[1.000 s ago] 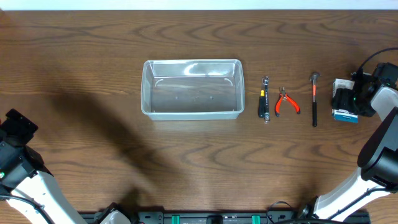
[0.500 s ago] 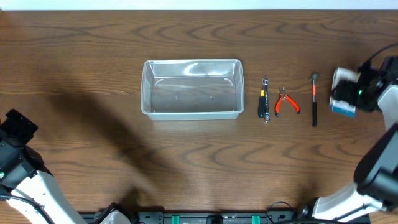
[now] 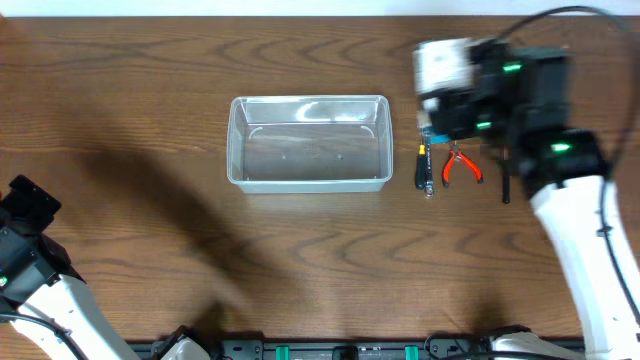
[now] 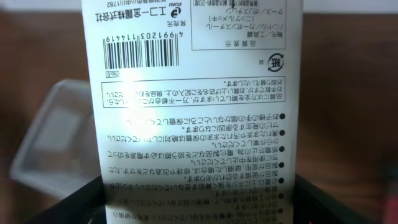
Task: Pack container
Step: 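Carry the box over the container and lower it in upright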
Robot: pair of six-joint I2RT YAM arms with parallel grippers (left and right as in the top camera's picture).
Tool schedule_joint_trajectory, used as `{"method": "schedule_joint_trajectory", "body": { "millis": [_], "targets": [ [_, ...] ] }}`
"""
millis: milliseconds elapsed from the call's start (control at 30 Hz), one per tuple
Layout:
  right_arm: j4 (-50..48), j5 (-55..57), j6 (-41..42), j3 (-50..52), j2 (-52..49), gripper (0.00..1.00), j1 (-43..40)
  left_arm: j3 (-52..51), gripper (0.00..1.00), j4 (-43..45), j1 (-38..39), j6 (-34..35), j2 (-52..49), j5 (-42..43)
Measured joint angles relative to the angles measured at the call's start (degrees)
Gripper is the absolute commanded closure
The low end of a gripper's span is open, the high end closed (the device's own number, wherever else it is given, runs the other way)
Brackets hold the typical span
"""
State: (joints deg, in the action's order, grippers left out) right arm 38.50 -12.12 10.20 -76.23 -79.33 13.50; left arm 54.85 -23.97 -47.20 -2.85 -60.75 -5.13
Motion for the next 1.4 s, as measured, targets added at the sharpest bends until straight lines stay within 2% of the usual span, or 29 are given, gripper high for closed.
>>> {"method": "schedule_joint_trajectory", "body": {
  "millis": [167, 367, 567, 633, 900, 1167, 1333, 1400],
  "targets": [
    [-1.1, 7.3, 5.6, 0.0, -2.6, 0.55, 13.0, 0.0, 0.02, 0.0, 0.0, 0.0, 0.0, 0.0],
    [-4.5, 13.3, 8.8, 0.0, -10.1, 0.61, 20.8, 0.0, 0.02, 0.0, 0.0, 0.0, 0.0, 0.0],
    [-8.0, 16.9, 15.6, 0.0, -20.5, 0.61, 22.3, 0.0, 0.02, 0.0, 0.0, 0.0, 0.0, 0.0],
    [-8.9, 17.4, 18.5, 0.0, -23.5, 0.64, 22.2, 0.0, 0.02, 0.0, 0.0, 0.0, 0.0, 0.0],
    [-9.0, 20.3, 25.0, 0.0, -27.2, 0.64, 21.1, 0.0, 0.02, 0.0, 0.0, 0.0, 0.0, 0.0],
    [-6.1, 22.3, 26.4, 0.0, -27.2, 0.56, 20.1, 0.0, 0.02, 0.0, 0.0, 0.0, 0.0, 0.0],
    [-5.5, 22.7, 26.5, 0.0, -27.2, 0.43, 20.1, 0.0, 0.02, 0.0, 0.0, 0.0, 0.0, 0.0],
    [-5.4, 22.7, 26.6, 0.0, -27.2, 0.33, 20.1, 0.0, 0.02, 0.0, 0.0, 0.0, 0.0, 0.0]
  ]
}}
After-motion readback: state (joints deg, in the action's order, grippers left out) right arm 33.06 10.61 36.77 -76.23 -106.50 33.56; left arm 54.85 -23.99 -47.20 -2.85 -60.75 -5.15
